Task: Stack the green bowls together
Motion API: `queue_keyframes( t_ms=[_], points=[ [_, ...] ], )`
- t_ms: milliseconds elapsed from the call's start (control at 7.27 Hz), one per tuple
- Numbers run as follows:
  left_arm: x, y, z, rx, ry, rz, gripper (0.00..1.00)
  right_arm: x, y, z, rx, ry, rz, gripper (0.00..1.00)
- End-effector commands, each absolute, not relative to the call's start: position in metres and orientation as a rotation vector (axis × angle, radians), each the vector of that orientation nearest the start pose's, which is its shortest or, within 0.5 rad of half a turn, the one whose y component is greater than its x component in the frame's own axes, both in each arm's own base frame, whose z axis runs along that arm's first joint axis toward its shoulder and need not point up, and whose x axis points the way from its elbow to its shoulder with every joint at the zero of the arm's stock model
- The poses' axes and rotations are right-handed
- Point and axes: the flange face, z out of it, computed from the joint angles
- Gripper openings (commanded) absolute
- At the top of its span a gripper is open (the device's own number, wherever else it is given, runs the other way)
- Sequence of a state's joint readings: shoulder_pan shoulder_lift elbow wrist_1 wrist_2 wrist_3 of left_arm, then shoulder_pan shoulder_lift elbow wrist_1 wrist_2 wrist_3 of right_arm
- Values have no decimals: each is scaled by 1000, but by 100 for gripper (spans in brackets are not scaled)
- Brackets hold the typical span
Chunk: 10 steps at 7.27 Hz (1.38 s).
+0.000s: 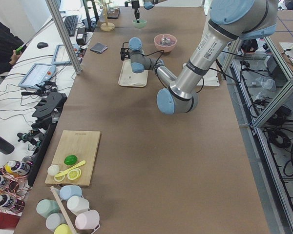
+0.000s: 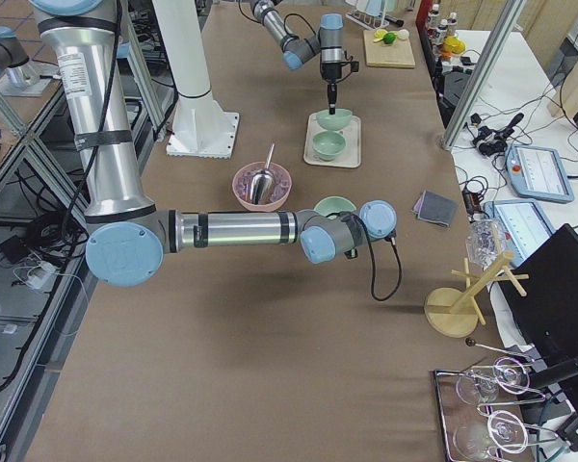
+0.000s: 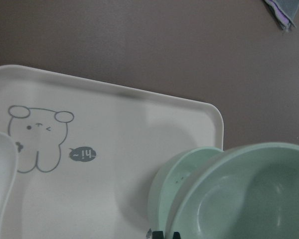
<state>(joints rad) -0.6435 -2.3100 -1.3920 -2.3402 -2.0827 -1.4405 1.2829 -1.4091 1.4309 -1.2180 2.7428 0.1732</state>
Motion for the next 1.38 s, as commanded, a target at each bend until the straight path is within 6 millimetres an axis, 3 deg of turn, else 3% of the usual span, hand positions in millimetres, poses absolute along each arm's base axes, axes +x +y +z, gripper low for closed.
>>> queue_keyframes(
  t_ms=[0, 412, 550, 688, 825, 1100, 1238],
  points=[
    [562, -489, 183, 89, 1361, -106, 0, -121, -558, 571, 60, -1207, -321, 0],
    [567, -491, 190, 91, 1343, -117, 0, -121, -558, 570, 61, -1208, -322, 0],
    [569, -492, 189, 90, 1340, -120, 7, -122, -560, 568, 65, -1208, -324, 0],
    [578, -495, 192, 105, 1324, -129, 96, -121, -561, 566, 68, -1209, -323, 0],
    [584, -492, 192, 133, 1319, -150, 98, -122, -562, 563, 72, -1209, -326, 0],
    [577, -494, 189, 143, 1328, -150, 98, -123, -565, 559, 76, -1212, -327, 0],
    [567, -503, 187, 150, 1331, -159, 98, -126, -575, 540, 62, -1237, -303, 0]
  ],
)
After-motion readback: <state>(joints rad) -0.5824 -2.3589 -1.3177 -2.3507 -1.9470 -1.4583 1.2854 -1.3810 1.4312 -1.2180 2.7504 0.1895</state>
